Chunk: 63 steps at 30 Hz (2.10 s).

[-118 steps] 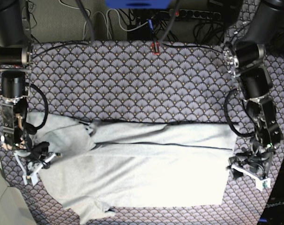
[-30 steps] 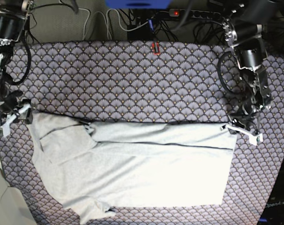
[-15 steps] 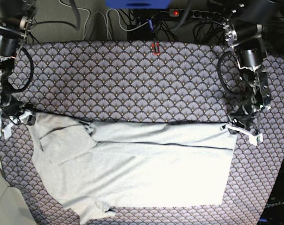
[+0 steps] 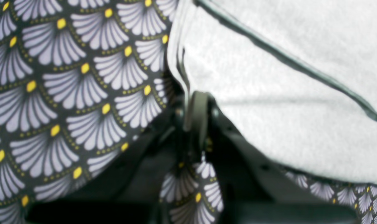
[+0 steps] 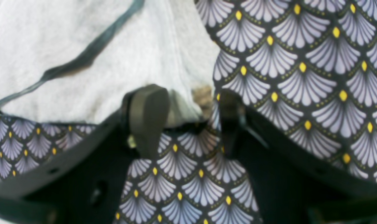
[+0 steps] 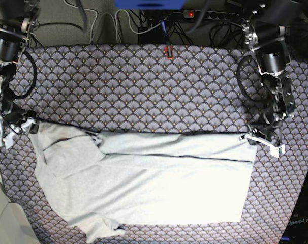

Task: Fold the T-shirt properly
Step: 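Grasp the folded edge of the shirt with both grippers, then drag the folded edge back toward the robot with both grippers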

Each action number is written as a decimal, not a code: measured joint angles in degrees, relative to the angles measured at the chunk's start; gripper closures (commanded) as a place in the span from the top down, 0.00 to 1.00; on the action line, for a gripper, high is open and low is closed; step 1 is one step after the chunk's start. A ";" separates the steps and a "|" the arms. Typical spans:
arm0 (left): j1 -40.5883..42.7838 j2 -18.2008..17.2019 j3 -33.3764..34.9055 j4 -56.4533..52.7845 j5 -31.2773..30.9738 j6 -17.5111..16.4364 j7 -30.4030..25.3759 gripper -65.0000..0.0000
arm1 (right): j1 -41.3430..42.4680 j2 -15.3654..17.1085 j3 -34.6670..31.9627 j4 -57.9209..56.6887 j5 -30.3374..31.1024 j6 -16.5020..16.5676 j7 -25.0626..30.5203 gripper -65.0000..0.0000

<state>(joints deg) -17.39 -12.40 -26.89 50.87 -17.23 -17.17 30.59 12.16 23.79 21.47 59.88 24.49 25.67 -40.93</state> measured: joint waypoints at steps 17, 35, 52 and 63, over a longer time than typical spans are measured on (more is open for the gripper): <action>0.11 -0.13 0.02 0.00 0.00 -0.04 0.02 0.01 | 0.02 -1.49 -2.56 0.00 0.00 0.02 0.07 0.00; 6.82 -2.82 0.26 15.34 0.28 -0.42 12.72 0.01 | -8.96 0.74 -2.25 8.87 0.35 0.04 -0.33 0.00; 20.76 -2.71 -7.54 33.22 0.28 -0.90 22.40 0.01 | -26.51 -1.20 0.52 26.38 0.96 0.11 -0.26 0.00; 29.09 -1.60 -7.69 39.26 0.22 -0.85 21.90 0.01 | -35.36 -3.98 6.21 27.89 1.33 7.96 1.29 0.00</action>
<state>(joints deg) 11.70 -14.00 -34.59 90.13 -17.02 -18.02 52.49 -23.20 19.81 27.68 87.77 25.82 33.63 -39.64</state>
